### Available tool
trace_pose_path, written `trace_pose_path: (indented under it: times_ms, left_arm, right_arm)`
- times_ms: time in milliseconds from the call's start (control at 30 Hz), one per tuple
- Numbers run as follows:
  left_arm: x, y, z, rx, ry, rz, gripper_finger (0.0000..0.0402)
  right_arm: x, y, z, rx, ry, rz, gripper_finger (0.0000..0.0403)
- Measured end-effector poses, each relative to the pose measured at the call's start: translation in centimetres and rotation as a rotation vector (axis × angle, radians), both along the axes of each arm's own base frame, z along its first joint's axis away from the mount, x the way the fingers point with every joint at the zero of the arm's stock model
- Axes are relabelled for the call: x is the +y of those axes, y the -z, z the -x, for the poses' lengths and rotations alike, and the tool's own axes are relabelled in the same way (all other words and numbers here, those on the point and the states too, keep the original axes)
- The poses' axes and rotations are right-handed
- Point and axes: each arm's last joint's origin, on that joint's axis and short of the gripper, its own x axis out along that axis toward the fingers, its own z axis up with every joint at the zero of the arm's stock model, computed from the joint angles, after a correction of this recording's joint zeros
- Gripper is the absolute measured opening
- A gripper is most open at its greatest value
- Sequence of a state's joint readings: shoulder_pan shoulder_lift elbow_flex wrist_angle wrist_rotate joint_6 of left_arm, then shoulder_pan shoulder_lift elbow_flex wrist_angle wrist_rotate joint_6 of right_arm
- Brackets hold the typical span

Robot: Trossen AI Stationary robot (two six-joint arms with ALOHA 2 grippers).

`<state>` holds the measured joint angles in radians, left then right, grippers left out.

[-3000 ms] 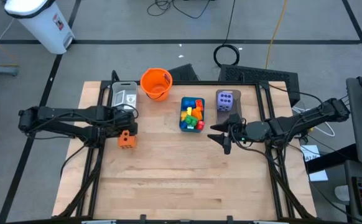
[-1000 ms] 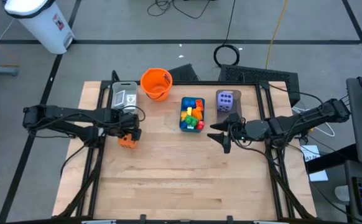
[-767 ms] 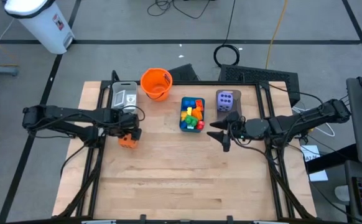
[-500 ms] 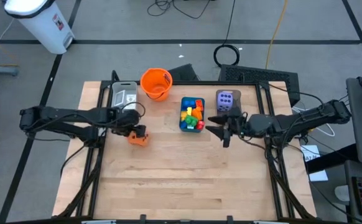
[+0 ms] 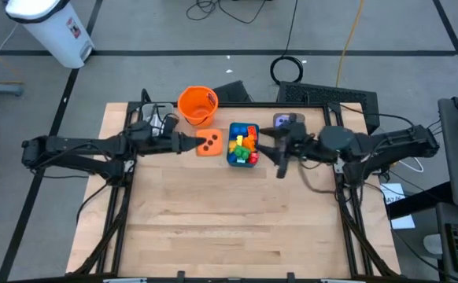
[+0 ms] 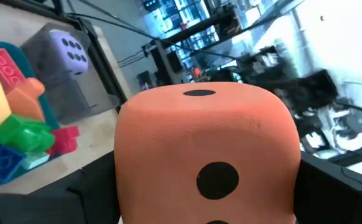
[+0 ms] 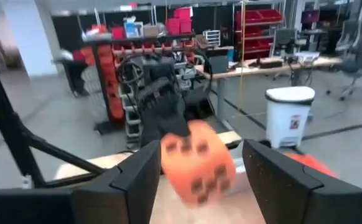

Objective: Pick & Place Toys
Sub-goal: Put the orange dice into the black bin

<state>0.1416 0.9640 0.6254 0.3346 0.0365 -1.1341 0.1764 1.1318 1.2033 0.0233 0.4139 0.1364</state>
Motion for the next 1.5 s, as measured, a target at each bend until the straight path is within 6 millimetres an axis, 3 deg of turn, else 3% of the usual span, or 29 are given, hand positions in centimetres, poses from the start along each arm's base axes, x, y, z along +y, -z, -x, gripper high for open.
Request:
trace_pose_path:
  times_ms: [167,300,733,867,1067,1267,1500]
  left_arm:
    - [0.1,-0.1,-1.0,-0.074,-0.005,0.039,0.0356]
    - [-0.1,-0.1,-1.9,-0.136,0.026,0.047,0.0356]
    - [-1.1,-0.5,-2.2,-0.210,0.127,0.133,0.0356]
    - [-1.2,-0.5,-2.2,-0.207,0.167,0.161,0.0356]
    - [-1.2,-0.5,-2.2,-0.208,0.167,0.182,0.0355]
    - [-1.2,-0.5,-2.2,-0.211,0.150,0.216,0.0355]
    - [-1.1,-2.0,-3.0,-0.212,0.144,0.206,0.0355]
  right_arm:
    - [0.6,-2.8,-3.6,0.065,0.001,0.128,0.0200]
    - [1.1,-3.1,-5.9,0.038,0.004,0.194,0.0189]
    - [1.4,-2.8,-6.6,0.015,-0.001,0.178,0.0195]
    - [1.2,-2.9,-6.5,-0.001,-0.039,0.132,0.0226]
    - [0.7,-2.6,-6.7,0.017,-0.167,0.095,0.0307]
    - [-0.4,-1.7,-6.8,0.108,-0.144,0.100,0.0388]
    - [-1.6,-1.4,-7.2,0.126,-0.199,0.095,0.0394]
